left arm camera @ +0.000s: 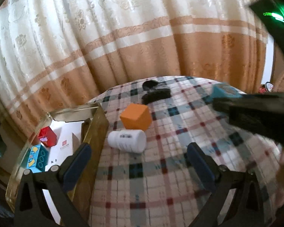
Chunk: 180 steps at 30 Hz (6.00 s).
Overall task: Organize rigid objects
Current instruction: 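Grasp the white bottle with the left gripper while the right holds the bear block, then carry the white bottle with the left gripper while the right carries the bear block to the tray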
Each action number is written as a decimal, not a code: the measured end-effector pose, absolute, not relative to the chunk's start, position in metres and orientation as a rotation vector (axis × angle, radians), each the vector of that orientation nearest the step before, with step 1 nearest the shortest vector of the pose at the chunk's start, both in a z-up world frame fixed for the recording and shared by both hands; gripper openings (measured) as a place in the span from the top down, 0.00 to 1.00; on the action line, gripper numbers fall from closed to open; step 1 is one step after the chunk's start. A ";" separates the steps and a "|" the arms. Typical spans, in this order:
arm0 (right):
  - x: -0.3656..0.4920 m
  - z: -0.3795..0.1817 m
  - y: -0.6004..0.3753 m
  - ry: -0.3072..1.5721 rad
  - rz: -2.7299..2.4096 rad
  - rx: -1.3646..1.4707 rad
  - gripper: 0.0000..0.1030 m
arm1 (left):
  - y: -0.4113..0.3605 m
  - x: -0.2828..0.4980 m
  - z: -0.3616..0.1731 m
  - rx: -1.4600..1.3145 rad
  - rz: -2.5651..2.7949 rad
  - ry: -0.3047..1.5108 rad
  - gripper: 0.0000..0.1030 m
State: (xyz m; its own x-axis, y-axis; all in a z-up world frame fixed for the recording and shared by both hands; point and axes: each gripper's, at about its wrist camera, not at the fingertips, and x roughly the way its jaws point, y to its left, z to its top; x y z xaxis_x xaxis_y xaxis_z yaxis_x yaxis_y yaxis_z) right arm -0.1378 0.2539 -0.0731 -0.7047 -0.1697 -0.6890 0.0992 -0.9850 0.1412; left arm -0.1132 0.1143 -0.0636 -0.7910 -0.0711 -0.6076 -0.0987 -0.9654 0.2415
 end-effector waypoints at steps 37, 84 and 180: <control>-0.119 -0.097 0.279 -0.329 -2.764 1.223 0.67 | 0.127 -0.185 -0.094 -1.228 2.726 0.331 0.53; -0.083 -0.109 0.283 -0.577 -2.728 1.209 0.67 | 0.058 -0.087 -0.072 -1.129 2.509 -0.178 0.27; -0.027 -0.050 0.011 -0.058 -2.519 1.040 0.67 | -0.140 -0.030 -0.027 -1.060 2.966 -0.184 0.58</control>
